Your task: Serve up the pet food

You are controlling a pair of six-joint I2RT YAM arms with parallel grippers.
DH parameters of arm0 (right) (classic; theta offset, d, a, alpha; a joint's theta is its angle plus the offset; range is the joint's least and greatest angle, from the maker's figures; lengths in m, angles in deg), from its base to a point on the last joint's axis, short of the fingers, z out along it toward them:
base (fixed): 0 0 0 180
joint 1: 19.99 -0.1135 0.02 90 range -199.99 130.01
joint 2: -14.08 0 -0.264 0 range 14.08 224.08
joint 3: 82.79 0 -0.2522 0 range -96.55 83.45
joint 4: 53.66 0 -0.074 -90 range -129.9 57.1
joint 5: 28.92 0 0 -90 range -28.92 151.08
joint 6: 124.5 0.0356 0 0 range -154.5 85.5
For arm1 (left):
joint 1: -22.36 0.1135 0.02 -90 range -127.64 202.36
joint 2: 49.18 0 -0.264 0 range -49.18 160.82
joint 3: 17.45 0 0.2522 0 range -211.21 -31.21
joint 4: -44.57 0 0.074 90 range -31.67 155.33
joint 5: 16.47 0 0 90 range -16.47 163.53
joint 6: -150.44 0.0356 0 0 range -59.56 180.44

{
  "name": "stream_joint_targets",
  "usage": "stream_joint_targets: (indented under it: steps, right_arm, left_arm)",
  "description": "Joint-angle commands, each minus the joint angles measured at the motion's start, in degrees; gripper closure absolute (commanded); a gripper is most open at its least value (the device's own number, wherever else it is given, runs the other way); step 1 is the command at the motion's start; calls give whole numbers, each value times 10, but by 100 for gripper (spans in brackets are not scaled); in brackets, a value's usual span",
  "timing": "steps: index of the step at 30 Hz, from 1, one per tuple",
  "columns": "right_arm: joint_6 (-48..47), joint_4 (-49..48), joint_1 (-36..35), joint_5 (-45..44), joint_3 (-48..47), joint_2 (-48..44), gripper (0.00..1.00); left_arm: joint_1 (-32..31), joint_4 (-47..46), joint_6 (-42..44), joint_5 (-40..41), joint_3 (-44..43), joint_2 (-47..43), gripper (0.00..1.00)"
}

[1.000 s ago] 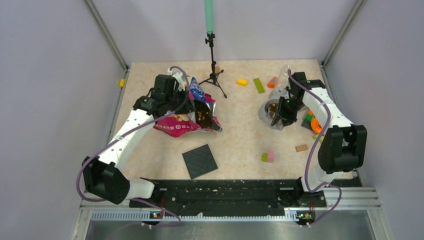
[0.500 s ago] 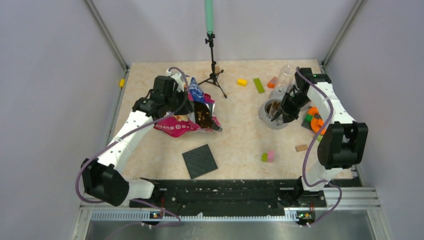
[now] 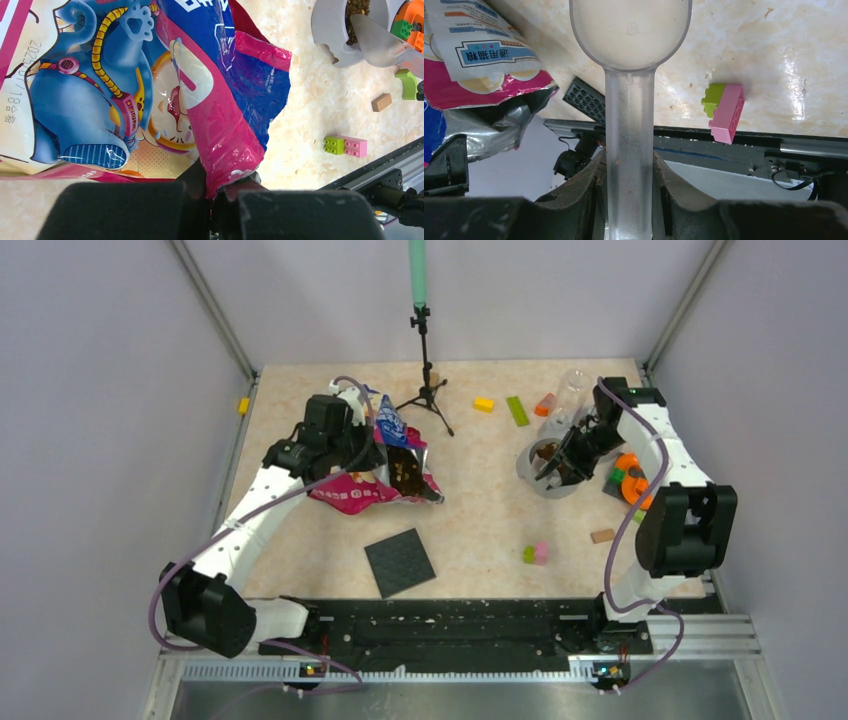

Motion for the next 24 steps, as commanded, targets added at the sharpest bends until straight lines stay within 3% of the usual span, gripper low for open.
stream_joint_targets:
  steps: [1, 10, 19, 24]
  right_arm:
    - [23, 14, 15, 27, -8, -27, 100]
    - [46, 3, 45, 71, 8, -56, 100]
    - [61, -53, 62, 119, 120, -72, 100]
    - [75, -33, 65, 103, 61, -83, 100]
  left_arm:
    - [7, -41, -4, 15, -2, -36, 100]
    - [8, -40, -5, 14, 2, -43, 100]
    - [7, -38, -5, 13, 4, -49, 100]
    - [7, -37, -2, 15, 4, -52, 100]
